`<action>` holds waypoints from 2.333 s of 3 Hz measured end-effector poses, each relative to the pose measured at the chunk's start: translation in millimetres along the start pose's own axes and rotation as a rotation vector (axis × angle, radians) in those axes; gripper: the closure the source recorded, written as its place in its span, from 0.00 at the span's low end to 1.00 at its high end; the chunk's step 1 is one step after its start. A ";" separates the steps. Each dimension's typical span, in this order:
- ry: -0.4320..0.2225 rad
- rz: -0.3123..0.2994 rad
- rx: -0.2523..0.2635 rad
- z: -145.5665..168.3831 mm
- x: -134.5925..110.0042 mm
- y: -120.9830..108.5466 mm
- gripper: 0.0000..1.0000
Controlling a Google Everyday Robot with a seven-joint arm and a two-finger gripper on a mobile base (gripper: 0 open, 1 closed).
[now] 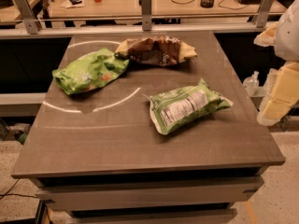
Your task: Move green jalapeno chip bag near brown chip bag
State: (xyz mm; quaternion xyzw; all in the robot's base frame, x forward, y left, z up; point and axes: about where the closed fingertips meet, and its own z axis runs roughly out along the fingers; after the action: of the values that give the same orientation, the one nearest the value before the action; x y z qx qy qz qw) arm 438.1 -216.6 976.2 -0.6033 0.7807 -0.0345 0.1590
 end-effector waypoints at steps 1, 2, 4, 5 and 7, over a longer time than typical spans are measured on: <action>0.000 0.000 0.000 0.0 0.0 0.0 0.00; -0.015 -0.009 -0.004 1.1 -3.5 -6.0 0.00; -0.144 -0.136 -0.090 55.4 -27.9 -44.9 0.00; -0.136 -0.195 -0.148 86.9 -35.8 -48.0 0.00; -0.076 -0.311 -0.225 139.5 -51.6 -34.2 0.00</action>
Offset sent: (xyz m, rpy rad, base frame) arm 0.0145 0.0026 -0.0028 0.0280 0.0207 0.0312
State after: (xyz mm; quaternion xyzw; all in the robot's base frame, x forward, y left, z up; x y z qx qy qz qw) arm 521.9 -157.4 863.2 -0.7316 0.6704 0.0519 0.1127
